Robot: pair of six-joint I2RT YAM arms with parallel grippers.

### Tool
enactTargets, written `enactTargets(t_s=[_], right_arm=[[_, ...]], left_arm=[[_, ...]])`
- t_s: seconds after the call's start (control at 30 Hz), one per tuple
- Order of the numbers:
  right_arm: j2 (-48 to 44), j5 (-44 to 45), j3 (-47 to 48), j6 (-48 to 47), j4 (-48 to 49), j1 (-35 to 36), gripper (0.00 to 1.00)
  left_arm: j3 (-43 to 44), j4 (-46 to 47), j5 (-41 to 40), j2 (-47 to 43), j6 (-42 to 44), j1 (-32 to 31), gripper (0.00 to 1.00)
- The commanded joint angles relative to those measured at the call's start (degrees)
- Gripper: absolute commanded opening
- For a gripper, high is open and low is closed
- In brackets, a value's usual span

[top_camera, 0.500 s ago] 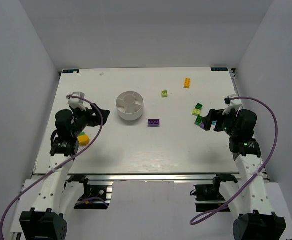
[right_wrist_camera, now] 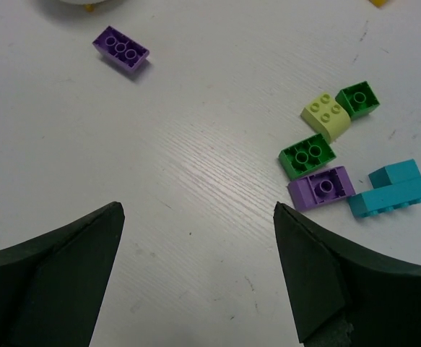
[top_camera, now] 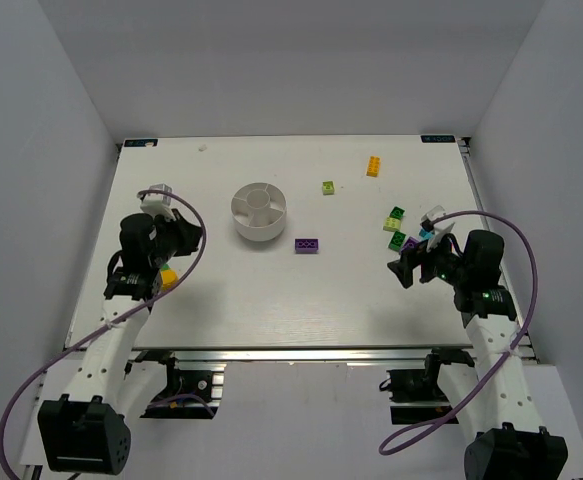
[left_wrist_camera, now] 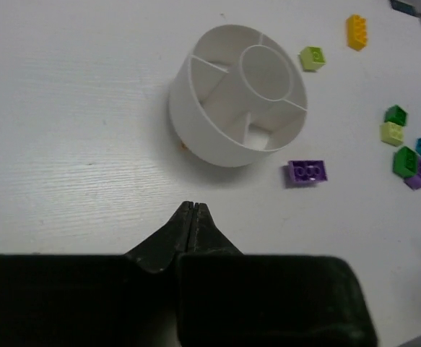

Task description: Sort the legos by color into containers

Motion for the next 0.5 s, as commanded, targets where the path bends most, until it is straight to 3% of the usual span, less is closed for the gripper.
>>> enactTargets(t_s=[0.0, 0.03, 0.1, 0.13, 0.17, 0.23, 0.27, 0.37, 0.47], right_arm=[[-0.4, -5.2, 2.6, -1.5, -0.7, -0.1, 0.89], [-0.5, -4.7, 2.6, -0.9, -0.7, -0.1, 0.87], [-0.5, -1.5, 2.3, 2.8, 1.3, -0.2, 0.34], [-0.5, 0.1, 2.4, 3.9, 2.0, -0.1, 0.15], [0.2, 1.9, 2.5, 4.0, 1.9, -0.1, 0.08], [0.8, 3.0, 3.1, 4.8, 1.6, 0.0, 0.19], [1.2, 3.1, 3.6, 4.9, 1.1, -0.1, 0.44], [1.7, 3.3, 4.4, 5.8, 0.5, 0.1, 0.64], [1.2, 3.5, 4.6, 6.2, 0.5, 0.2, 0.66]], left_arm=[[3.0, -5.3, -7.8, 0.9, -1.4, -0.1, 0.07], [3.3, -7.1, -11.1, 1.6, -3.2, -0.1, 0.15], [5.5, -14.0, -20.6, 5.5, -4.6, -0.1, 0.32], [6.9, -17.2, -24.0, 7.0, -7.0, -0.1, 0.48], [8.1, -19.7, -26.1, 8.6, -7.9, -0.1, 0.68], [11.0, -25.7, -32.6, 12.1, -12.1, -0.1, 0.81], [11.7, -27.3, -34.7, 13.3, -13.7, -0.1, 0.9], [13.8, -33.0, -39.8, 17.9, -19.0, 1.1, 0.97], [16.6, -37.1, -43.3, 23.8, -20.5, 1.1, 0.98]])
